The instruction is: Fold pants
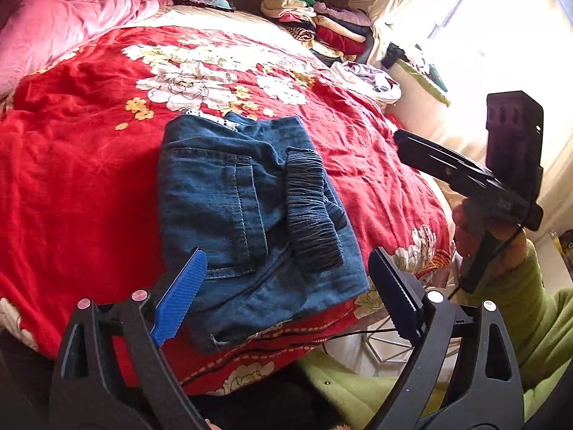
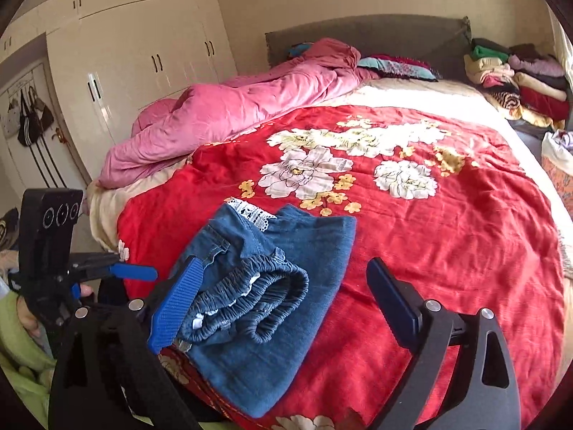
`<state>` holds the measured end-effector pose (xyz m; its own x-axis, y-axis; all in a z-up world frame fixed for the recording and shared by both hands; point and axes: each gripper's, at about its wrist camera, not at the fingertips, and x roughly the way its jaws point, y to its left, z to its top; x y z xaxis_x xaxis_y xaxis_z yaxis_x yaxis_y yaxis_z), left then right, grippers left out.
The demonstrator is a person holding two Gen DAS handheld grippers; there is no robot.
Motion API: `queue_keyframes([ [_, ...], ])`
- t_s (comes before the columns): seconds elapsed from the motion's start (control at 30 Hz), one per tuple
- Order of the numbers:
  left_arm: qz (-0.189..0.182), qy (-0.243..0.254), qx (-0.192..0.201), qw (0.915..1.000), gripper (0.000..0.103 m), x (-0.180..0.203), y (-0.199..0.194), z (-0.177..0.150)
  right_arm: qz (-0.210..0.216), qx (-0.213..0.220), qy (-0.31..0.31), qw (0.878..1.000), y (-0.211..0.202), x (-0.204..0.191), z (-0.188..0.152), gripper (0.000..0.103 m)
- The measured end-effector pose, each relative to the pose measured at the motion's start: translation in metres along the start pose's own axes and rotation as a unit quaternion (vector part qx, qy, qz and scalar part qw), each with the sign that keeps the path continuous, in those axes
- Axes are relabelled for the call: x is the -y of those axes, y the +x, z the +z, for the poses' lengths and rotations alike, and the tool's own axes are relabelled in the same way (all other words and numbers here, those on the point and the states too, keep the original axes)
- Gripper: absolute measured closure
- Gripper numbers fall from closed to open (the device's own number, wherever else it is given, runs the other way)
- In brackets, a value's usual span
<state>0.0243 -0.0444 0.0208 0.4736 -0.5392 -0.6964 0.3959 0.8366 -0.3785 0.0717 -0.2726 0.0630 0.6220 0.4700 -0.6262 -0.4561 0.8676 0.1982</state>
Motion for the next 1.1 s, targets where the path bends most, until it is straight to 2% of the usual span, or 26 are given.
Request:
queue_keyframes([
  [0.2, 0.024, -0.005, -0.003, 0.9997, 0.018, -0.008, 0.0, 0.002, 0.0, 0.007, -0.032, 0.999, -0.015, -0.011, -0.01, 0.01],
  [0.43, 0.055, -0.015, -0.003, 0.9984, 0.018, -0.028, -0.001, 0.012, 0.042, -0.009, -0.074, 0.996, -0.017, -0.041, -0.03, 0.01],
  [0.6, 0.067, -0.035, -0.005, 0.9971, 0.019, -0.049, 0.001, 0.029, 0.078, -0.027, -0.131, 0.988, -0.011, -0.075, -0.044, 0.012],
  [0.63, 0.067, -0.038, -0.003, 0.997, 0.021, -0.052, 0.002, 0.033, 0.087, -0.033, -0.142, 0.986, -0.008, -0.083, -0.047, 0.015],
  [0.67, 0.065, -0.039, -0.003, 0.9971, 0.029, -0.053, 0.002, 0.036, 0.097, -0.04, -0.152, 0.983, -0.006, -0.09, -0.05, 0.022],
  [0.7, 0.058, -0.039, -0.005, 0.9975, 0.037, -0.054, 0.004, 0.04, 0.103, -0.046, -0.164, 0.98, -0.003, -0.096, -0.052, 0.025],
  [0.77, 0.039, -0.033, -0.009, 0.9986, 0.046, -0.051, 0.007, 0.047, 0.11, -0.05, -0.192, 0.974, 0.002, -0.111, -0.056, 0.025],
  [0.8, 0.031, -0.027, -0.013, 0.9991, 0.051, -0.049, 0.01, 0.049, 0.116, -0.052, -0.2, 0.971, 0.005, -0.117, -0.058, 0.029],
  [0.87, 0.022, -0.015, -0.023, 0.9994, 0.052, -0.044, 0.018, 0.053, 0.134, -0.061, -0.215, 0.966, 0.013, -0.128, -0.06, 0.039],
  [0.93, 0.017, -0.01, -0.034, 0.9992, 0.052, -0.042, 0.03, 0.056, 0.137, -0.066, -0.24, 0.959, 0.022, -0.139, -0.063, 0.043],
  [0.97, 0.018, -0.009, -0.038, 0.9991, 0.052, -0.043, 0.035, 0.058, 0.129, -0.07, -0.255, 0.956, 0.027, -0.145, -0.064, 0.047],
  [1.1, 0.025, -0.019, -0.066, 0.9973, 0.052, -0.058, 0.058, 0.061, 0.088, -0.079, -0.314, 0.942, 0.046, -0.162, -0.066, 0.05],
])
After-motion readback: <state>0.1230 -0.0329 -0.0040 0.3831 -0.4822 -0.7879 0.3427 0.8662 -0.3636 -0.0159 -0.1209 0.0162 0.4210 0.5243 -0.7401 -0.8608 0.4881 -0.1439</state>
